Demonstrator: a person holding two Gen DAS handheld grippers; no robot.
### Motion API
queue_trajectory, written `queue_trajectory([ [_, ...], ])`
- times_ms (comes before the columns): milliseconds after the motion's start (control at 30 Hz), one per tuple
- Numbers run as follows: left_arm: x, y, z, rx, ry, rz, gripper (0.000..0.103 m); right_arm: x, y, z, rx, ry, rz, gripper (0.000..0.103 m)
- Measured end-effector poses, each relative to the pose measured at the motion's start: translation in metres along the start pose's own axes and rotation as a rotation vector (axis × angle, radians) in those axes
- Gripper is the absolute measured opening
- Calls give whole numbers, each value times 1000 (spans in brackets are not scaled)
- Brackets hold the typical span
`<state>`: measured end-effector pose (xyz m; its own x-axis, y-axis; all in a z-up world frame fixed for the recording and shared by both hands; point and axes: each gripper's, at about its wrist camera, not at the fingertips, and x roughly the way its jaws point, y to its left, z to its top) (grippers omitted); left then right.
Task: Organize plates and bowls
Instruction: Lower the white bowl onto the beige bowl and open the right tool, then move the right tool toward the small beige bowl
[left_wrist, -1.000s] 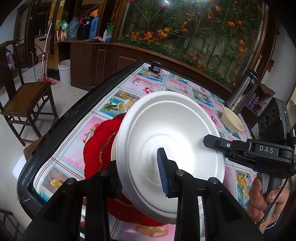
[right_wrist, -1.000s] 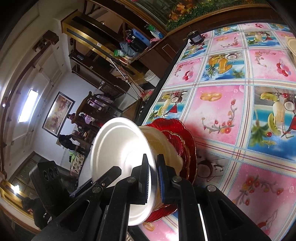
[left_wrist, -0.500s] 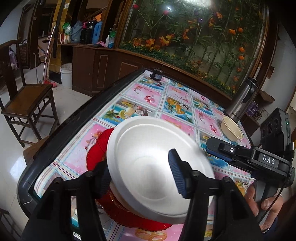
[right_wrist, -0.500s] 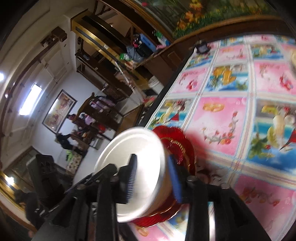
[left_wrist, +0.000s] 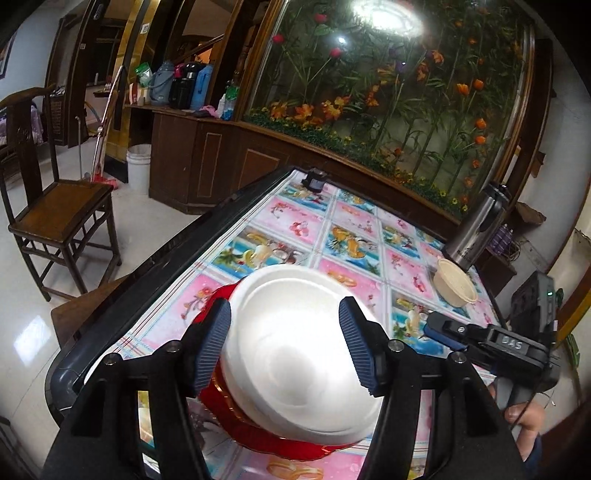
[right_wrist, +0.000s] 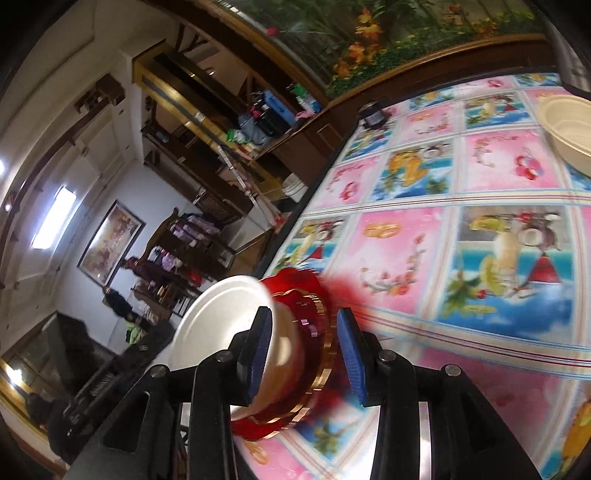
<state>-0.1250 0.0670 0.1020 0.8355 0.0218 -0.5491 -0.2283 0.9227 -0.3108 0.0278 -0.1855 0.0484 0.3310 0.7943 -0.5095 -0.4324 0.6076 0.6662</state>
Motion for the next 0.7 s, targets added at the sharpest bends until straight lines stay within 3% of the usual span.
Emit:
queue_trajectory([
  [400, -3, -101, -26, 235, 23, -141, 62, -40, -58, 9, 138, -74, -56, 39],
  [700, 38, -187, -90, 450, 199, -258, 62, -103, -114, 19, 232, -203, -160, 40],
])
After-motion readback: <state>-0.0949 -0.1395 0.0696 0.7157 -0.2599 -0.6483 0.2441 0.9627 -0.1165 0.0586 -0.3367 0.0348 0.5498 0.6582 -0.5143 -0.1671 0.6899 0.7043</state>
